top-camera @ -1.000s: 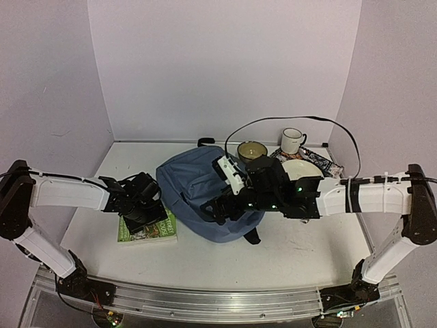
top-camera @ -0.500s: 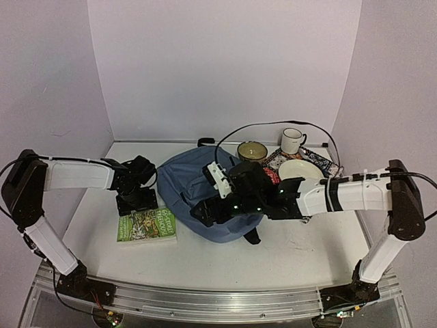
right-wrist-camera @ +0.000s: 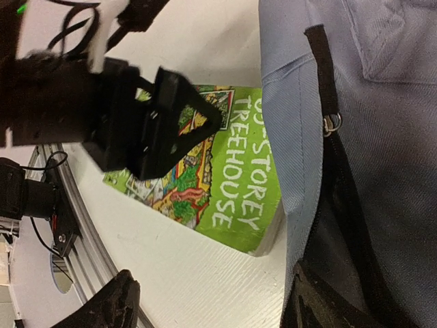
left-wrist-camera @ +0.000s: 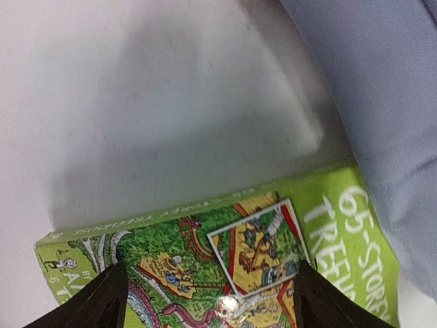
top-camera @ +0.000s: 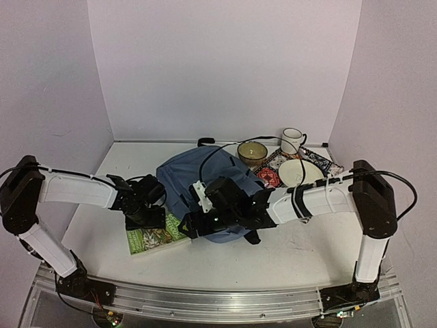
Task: Pack the student bag
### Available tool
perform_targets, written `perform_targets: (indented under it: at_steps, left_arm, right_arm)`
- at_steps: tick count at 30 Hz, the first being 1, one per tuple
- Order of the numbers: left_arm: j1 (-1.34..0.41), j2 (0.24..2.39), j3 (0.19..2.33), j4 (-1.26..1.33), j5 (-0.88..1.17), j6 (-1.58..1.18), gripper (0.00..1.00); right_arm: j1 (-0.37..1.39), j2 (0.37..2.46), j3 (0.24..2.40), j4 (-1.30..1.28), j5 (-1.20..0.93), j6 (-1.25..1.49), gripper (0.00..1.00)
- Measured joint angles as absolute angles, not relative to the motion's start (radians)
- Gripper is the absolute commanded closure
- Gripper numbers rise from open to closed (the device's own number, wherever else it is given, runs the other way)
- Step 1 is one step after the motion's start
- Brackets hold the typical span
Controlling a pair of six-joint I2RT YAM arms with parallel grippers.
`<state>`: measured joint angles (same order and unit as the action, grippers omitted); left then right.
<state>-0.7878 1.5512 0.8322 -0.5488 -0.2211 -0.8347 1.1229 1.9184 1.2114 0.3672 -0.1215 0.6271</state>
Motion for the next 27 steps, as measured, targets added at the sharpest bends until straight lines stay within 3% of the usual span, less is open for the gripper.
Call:
perform_targets:
  at_steps: [8, 14, 19, 27]
  left_arm:
    - [-0.823, 1.351, 0.74, -0.596, -0.134, -0.941, 0.06]
    - [-0.748, 1.376, 0.766, -0.663, -0.191, -0.916, 0.03]
    - [-0.645, 1.474, 0.789, -0.674, -0.204, -0.847, 0.07]
    - [-0.677, 1.45, 0.753, -0.621, -0.056, -0.792, 0.1]
  right_arm:
    - [1.124, 1.932, 1.211, 0.369, -0.124, 0.675, 0.27]
    - [1.125, 1.929, 1.188, 0.378, -0.117, 0.702, 0.27]
    - [1.141, 1.895, 1.146, 0.366, -0.102, 0.714, 0.25]
    - [1.172, 1.818, 1.135, 0.351, -0.074, 0.734, 0.23]
